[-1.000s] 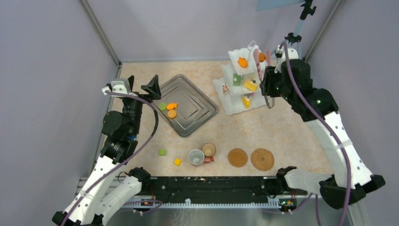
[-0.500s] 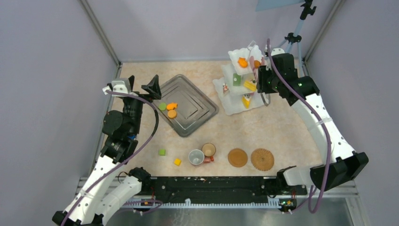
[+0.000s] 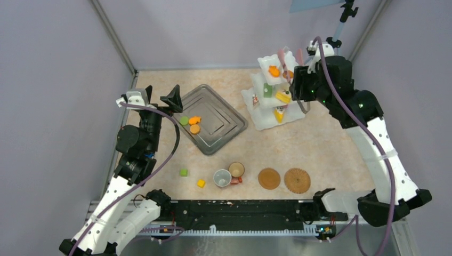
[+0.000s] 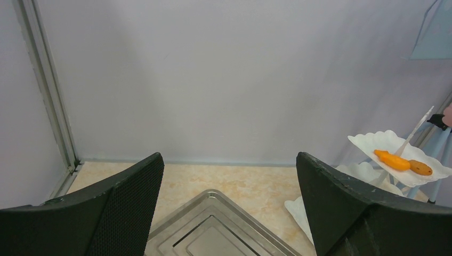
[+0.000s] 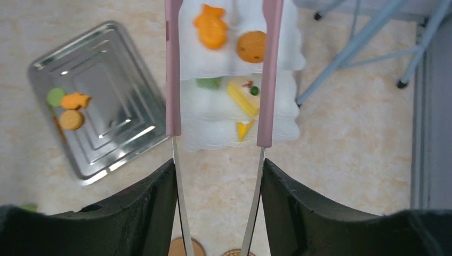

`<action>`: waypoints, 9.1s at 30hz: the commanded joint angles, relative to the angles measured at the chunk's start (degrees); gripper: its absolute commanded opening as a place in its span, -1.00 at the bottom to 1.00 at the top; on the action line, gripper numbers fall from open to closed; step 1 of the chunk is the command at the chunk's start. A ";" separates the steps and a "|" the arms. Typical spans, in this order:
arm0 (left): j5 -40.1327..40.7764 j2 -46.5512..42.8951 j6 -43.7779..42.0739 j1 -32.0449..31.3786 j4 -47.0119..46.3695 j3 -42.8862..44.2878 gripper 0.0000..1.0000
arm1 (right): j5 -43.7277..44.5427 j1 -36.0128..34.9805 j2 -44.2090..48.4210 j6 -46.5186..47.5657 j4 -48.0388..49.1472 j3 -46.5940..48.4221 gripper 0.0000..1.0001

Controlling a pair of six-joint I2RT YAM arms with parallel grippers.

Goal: Serve the afternoon tea

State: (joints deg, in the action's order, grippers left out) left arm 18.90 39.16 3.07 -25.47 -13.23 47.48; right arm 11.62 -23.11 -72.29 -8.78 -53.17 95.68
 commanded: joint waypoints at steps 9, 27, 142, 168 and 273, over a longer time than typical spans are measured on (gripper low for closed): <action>0.04 -0.58 0.08 0.26 -1.25 1.26 0.97 | -4.48 -24.01 -11.03 -3.26 17.38 -3.07 0.08; 1.72 -1.82 -1.31 0.45 -1.96 0.97 0.97 | -13.57 -29.19 -50.65 8.42 16.11 18.70 0.16; 0.28 -1.30 0.27 0.84 -1.31 1.32 0.98 | 13.36 -20.77 0.05 -0.48 14.81 -10.23 0.24; -1.49 -0.52 1.59 0.78 -0.73 1.56 0.98 | 0.87 -0.74 -2.36 -22.68 20.62 -44.77 0.29; -3.32 2.37 3.54 0.80 -0.29 1.71 0.97 | -1.82 -5.02 10.51 24.57 16.78 -39.77 0.83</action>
State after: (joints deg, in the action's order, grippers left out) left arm 17.21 41.06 5.06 -24.84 -12.40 47.51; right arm 4.82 -27.27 -57.91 -25.80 -35.55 55.02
